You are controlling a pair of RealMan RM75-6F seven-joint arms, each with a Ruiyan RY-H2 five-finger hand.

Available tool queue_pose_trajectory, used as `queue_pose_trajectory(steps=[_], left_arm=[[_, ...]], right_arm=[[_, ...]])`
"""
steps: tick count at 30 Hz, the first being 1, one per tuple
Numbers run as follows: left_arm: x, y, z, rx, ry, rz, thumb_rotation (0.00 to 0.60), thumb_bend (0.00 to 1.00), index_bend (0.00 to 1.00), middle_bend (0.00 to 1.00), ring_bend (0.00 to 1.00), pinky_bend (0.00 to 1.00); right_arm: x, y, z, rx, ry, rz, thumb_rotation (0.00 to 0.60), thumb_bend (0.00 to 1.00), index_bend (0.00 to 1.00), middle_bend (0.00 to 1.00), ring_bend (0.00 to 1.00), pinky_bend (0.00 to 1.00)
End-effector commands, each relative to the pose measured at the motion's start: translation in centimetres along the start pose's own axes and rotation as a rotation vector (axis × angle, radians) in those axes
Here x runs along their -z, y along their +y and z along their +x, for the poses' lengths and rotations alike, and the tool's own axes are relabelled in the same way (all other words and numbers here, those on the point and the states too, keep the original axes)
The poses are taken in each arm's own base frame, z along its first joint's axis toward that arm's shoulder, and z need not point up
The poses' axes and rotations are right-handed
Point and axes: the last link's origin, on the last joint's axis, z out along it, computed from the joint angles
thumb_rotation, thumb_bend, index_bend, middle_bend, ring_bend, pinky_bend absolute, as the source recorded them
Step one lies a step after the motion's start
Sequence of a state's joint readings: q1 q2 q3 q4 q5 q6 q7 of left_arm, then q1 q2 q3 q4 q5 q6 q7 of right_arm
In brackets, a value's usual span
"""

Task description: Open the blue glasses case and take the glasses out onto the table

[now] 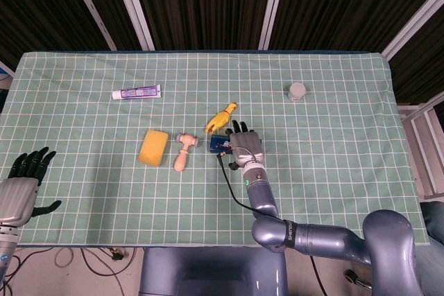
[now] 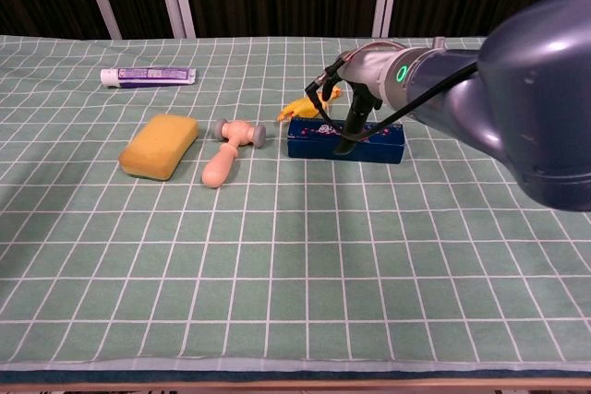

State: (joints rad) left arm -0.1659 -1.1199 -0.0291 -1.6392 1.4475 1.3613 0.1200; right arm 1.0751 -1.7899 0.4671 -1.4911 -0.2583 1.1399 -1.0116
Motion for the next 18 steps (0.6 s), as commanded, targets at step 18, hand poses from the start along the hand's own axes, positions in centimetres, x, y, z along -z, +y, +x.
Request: queue_pose_trajectory(steps=[18], left_arm=[[-0.1, -0.2, 0.2, 0.042, -0.021, 0.010, 0.600, 0.00, 0.00, 0.00, 0.00, 0.00]], right_arm=[[-2.6, -4.4, -0.9, 0.110, 0.004, -0.030, 0.600, 0.36, 0.25, 0.00, 0.00, 0.25]])
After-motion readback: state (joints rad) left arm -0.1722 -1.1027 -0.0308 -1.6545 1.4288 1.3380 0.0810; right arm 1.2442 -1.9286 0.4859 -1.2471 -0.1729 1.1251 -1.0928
